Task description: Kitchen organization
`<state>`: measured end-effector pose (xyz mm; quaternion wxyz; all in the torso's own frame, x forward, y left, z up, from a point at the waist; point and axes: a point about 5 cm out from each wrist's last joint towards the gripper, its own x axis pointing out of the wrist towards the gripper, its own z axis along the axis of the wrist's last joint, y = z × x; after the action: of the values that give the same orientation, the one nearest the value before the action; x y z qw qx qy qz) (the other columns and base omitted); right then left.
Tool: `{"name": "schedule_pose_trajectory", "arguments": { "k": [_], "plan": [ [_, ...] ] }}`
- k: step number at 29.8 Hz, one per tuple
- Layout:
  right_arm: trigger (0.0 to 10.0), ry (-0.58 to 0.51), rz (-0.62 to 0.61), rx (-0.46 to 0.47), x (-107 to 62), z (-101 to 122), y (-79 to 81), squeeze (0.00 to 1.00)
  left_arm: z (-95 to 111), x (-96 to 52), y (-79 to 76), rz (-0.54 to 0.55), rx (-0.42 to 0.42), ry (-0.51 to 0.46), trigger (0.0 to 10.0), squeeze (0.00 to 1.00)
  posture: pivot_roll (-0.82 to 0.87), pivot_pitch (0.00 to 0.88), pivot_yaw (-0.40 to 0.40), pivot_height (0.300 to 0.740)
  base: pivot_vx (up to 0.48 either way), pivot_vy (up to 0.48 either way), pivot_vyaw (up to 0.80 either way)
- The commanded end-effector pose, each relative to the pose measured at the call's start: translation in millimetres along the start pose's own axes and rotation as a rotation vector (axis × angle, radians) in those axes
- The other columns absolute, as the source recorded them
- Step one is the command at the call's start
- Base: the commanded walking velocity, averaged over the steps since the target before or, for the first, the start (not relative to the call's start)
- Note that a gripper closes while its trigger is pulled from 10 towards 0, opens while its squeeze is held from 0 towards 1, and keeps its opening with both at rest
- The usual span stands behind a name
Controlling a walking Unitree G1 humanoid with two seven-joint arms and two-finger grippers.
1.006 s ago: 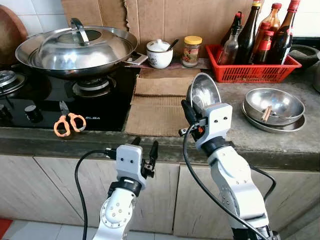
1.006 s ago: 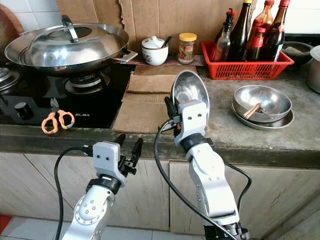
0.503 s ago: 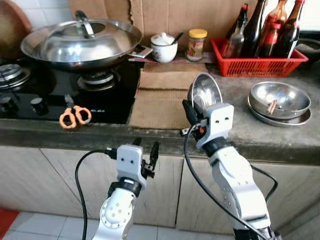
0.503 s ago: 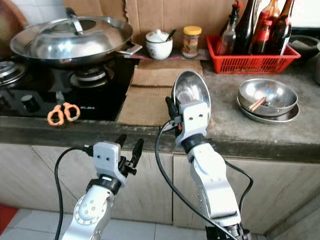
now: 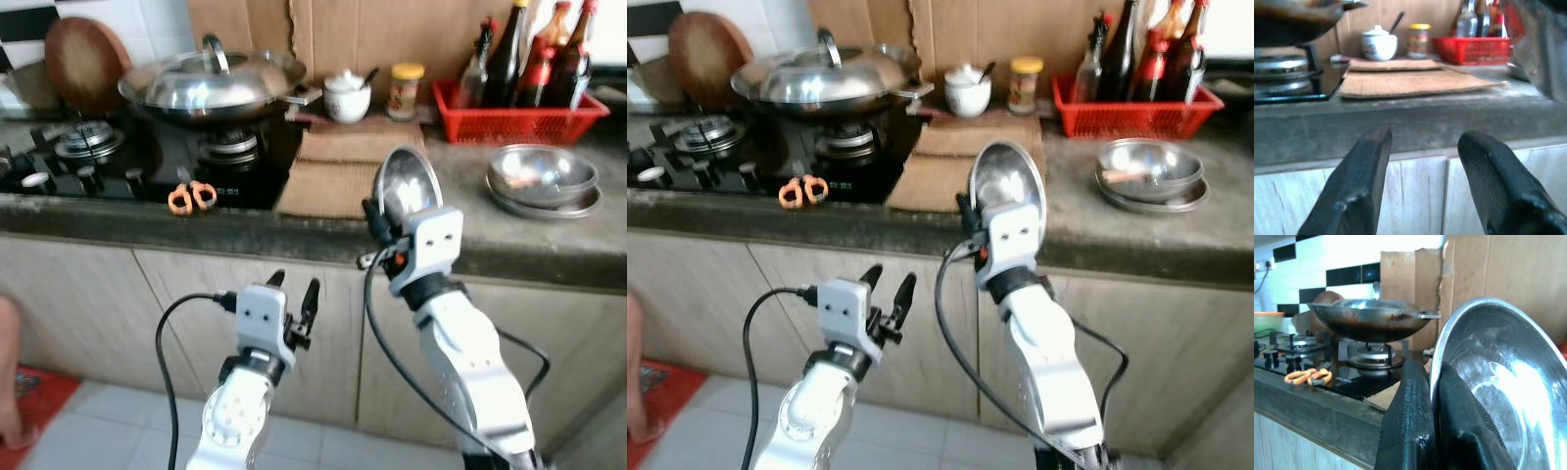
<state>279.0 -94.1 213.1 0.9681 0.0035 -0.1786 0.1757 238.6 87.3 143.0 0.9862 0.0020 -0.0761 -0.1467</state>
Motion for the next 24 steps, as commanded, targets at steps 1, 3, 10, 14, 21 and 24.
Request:
{"name": "schedule_pose_trajectory", "arguments": {
  "k": [1, 3, 10, 14, 21, 24],
  "plan": [
    [0.0, -0.030, 0.011, 0.000, 0.8, 7, 2.6, 0.00, -1, -0.2, 0.6, 0.010, -0.005, 0.006, 10.0, 0.00, 0.03, 0.017, 0.013, 0.740, -0.296, 0.000, 0.00],
    [0.0, -0.029, 0.010, 0.000, 0.7, 7, 2.6, 0.00, -1, -0.3, 0.7, 0.010, -0.005, 0.006, 10.0, 0.00, 0.03, 0.017, 0.013, 0.740, -0.296, 0.000, 0.00],
    [0.0, 0.003, -0.002, 0.012, -4.7, 2, 0.6, 0.00, -1, 0.0, 0.5, 0.011, -0.007, 0.006, 10.0, 0.00, 0.03, 0.021, 0.014, 0.740, -0.291, 0.000, 0.00],
    [0.0, 0.016, -0.005, 0.009, -7.3, 0, -0.4, 0.00, -1, -0.2, 1.1, 0.010, -0.007, 0.006, 10.0, 0.00, 0.03, 0.022, 0.017, 0.740, -0.283, 0.000, -0.49],
    [0.0, 0.057, -0.004, -0.024, -15.6, -8, -2.9, 0.00, -2, -2.1, 0.5, 0.006, -0.014, 0.013, 10.0, 0.00, 0.03, 0.022, 0.017, 0.740, -0.229, 0.000, -0.80],
    [0.0, 0.091, -0.023, -0.051, -22.0, -14, -6.7, 0.00, -2, -3.6, 3.4, 0.014, -0.027, 0.021, 10.0, 0.00, 0.03, 0.023, 0.018, 0.740, 0.000, 0.000, -0.80]
  ]
}}
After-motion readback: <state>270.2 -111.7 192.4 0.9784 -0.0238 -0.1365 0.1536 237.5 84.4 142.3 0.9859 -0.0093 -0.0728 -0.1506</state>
